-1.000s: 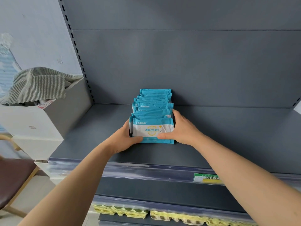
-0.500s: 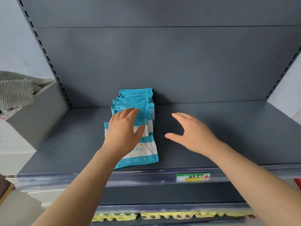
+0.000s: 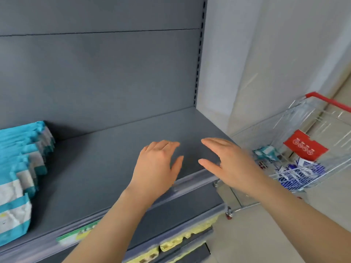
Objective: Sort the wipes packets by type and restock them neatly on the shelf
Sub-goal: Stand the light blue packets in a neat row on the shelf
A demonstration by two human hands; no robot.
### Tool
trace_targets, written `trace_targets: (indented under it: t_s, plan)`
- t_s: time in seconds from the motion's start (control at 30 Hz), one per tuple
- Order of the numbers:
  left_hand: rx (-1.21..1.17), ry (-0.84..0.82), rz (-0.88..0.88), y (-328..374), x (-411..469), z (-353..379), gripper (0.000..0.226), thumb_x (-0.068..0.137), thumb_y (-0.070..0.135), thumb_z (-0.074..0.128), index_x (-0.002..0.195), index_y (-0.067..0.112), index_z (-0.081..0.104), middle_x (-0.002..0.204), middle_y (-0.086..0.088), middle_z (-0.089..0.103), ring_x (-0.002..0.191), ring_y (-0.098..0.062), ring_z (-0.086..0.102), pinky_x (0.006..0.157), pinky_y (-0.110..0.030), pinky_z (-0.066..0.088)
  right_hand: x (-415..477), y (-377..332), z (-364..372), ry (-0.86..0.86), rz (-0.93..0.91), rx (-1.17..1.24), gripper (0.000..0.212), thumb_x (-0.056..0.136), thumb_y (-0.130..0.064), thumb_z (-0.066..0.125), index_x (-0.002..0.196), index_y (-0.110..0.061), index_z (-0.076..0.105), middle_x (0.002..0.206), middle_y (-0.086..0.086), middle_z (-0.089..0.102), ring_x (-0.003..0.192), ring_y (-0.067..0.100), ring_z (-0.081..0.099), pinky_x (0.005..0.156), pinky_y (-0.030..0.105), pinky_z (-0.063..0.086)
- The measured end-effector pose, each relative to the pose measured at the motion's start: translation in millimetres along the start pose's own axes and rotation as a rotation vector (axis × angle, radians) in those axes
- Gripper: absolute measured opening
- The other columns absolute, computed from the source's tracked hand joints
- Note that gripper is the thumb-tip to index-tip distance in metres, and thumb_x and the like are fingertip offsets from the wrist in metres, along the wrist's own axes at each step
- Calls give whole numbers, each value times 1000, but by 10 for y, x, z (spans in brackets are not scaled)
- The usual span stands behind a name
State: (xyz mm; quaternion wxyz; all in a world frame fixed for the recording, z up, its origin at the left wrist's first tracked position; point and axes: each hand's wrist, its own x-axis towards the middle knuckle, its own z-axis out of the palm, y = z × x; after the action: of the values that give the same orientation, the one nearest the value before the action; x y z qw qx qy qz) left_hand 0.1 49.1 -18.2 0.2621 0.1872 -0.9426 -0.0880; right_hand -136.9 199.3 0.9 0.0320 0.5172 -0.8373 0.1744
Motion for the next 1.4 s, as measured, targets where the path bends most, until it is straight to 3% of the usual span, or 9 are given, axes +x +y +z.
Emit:
trace_targets:
  t_s: [0.17,0.33,0.5,0.6,0.97,1.17,1.3,1.4]
  plan:
    - [-83,-39,69,1066,547,724,38,82,34,57,111,14,69,105,-2,72,92,-28,67,83,-38,51,-361,1208,-385,-3,108,-36,56,92,-44,53,140,-16,45,143,0,48,131,18,44,107,30,35]
    - [-177,-75,139,1972,1059,1424,37,82,32,57,111,12,69,101,-5,72,89,-29,67,80,-38,53,-600,2299,-604,-2,248,-30,54,91,-41,57,137,-14,48,138,3,54,126,20,49,103,28,36]
    - [-217,-154,141,2599,1616,2174,41,83,35,52,115,14,68,104,-6,71,95,-30,65,85,-39,50,-629,3337,-671,-15,375,-14,49,93,-39,55,137,-17,48,135,2,55,123,18,50,100,29,38]
    - [-236,-206,159,2883,1997,2642,38,92,36,53,124,18,63,116,-4,68,106,-25,62,93,-38,48,-514,3979,-648,-37,435,-35,50,93,-42,54,137,-20,47,135,1,55,123,19,50,101,32,40]
    - [-128,-481,85,3431,3683,4416,41,99,41,42,138,27,46,129,6,58,115,-14,53,96,-33,45,441,6222,-496,-180,577,-40,50,97,-41,46,143,-22,40,139,-1,51,123,15,49,95,29,44]
    - [-141,-621,-75,3464,4204,5465,41,99,39,44,137,24,48,128,3,58,115,-16,53,96,-37,47,828,7382,-23,-229,585,70,44,96,-39,49,136,-21,48,128,0,59,110,15,53,87,28,44]
    - [-125,-653,-199,3450,4442,6285,39,98,39,44,134,25,51,124,3,60,113,-18,53,93,-36,46,1088,8200,431,-293,558,141,43,97,-32,50,136,-14,49,131,4,56,120,19,50,97,30,38]
    - [-139,-653,-316,3451,4548,6902,37,97,36,47,131,23,54,121,2,62,108,-18,57,92,-35,47,1262,8816,899,-324,542,209,25,95,-26,52,117,-16,58,113,5,61,105,20,54,88,32,42]
